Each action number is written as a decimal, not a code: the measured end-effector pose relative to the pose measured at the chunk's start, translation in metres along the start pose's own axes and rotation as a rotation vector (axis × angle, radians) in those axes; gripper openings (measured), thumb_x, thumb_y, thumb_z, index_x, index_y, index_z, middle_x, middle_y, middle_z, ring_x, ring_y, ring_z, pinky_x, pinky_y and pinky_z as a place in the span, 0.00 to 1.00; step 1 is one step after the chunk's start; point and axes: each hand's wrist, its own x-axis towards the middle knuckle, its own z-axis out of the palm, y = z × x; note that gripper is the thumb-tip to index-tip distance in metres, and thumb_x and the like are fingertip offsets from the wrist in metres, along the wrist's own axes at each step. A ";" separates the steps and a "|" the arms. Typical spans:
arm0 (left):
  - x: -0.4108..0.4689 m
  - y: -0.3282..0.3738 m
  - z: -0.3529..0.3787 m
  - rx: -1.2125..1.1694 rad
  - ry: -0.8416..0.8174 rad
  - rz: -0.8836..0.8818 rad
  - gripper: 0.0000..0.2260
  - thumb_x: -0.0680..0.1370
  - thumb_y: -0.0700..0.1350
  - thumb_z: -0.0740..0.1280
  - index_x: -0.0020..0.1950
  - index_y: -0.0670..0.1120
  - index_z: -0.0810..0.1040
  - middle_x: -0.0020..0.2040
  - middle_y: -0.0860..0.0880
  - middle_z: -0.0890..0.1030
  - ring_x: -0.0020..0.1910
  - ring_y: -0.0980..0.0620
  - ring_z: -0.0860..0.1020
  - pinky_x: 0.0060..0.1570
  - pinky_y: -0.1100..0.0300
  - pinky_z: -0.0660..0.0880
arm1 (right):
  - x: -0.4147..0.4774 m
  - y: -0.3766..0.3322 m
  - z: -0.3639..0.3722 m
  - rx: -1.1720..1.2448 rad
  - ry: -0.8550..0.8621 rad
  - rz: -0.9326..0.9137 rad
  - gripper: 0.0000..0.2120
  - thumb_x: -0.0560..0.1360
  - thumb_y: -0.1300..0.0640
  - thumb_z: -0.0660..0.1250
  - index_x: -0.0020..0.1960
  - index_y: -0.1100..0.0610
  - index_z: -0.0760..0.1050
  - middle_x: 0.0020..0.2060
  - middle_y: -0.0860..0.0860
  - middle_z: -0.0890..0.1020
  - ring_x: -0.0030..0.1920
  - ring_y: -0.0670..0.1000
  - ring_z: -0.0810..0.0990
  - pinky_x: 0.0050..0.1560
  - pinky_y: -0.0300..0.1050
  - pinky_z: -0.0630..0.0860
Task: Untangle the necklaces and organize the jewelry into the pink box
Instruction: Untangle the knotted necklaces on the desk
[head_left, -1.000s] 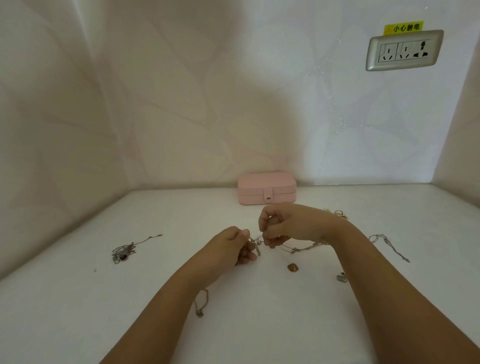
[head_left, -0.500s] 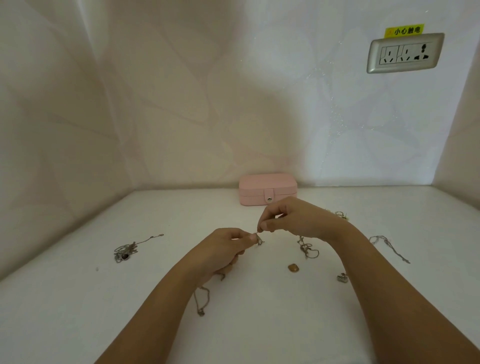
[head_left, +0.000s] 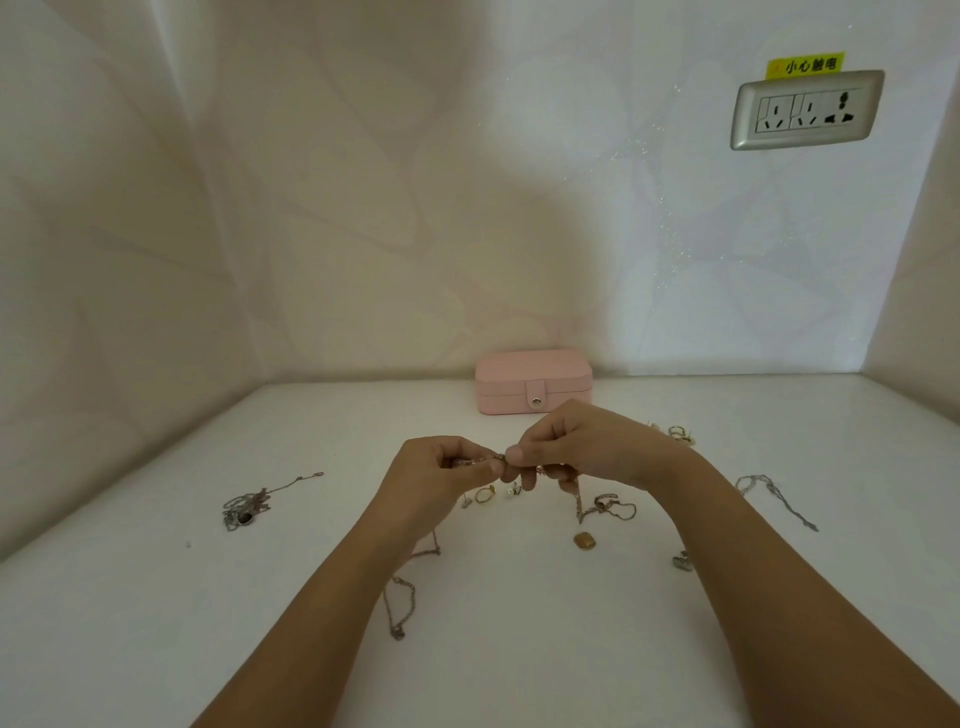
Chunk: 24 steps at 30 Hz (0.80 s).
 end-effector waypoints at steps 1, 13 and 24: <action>0.000 0.000 0.000 0.010 0.013 0.015 0.04 0.74 0.39 0.71 0.45 0.38 0.83 0.24 0.58 0.74 0.19 0.62 0.66 0.22 0.74 0.60 | 0.001 0.001 0.000 0.013 -0.003 0.003 0.11 0.76 0.54 0.68 0.48 0.61 0.84 0.38 0.54 0.83 0.30 0.45 0.72 0.34 0.38 0.75; 0.000 0.004 -0.001 -0.019 0.095 0.027 0.04 0.75 0.43 0.71 0.40 0.45 0.83 0.29 0.56 0.79 0.26 0.62 0.70 0.33 0.65 0.66 | 0.000 -0.001 0.001 0.115 -0.040 0.009 0.08 0.79 0.59 0.64 0.51 0.61 0.80 0.44 0.58 0.85 0.27 0.48 0.78 0.29 0.37 0.74; -0.003 0.010 -0.006 -0.114 0.113 -0.016 0.06 0.80 0.46 0.62 0.45 0.47 0.73 0.42 0.49 0.86 0.25 0.56 0.62 0.30 0.64 0.62 | 0.004 0.004 0.003 0.104 -0.037 0.028 0.05 0.76 0.61 0.67 0.49 0.60 0.81 0.41 0.55 0.85 0.41 0.50 0.84 0.44 0.39 0.80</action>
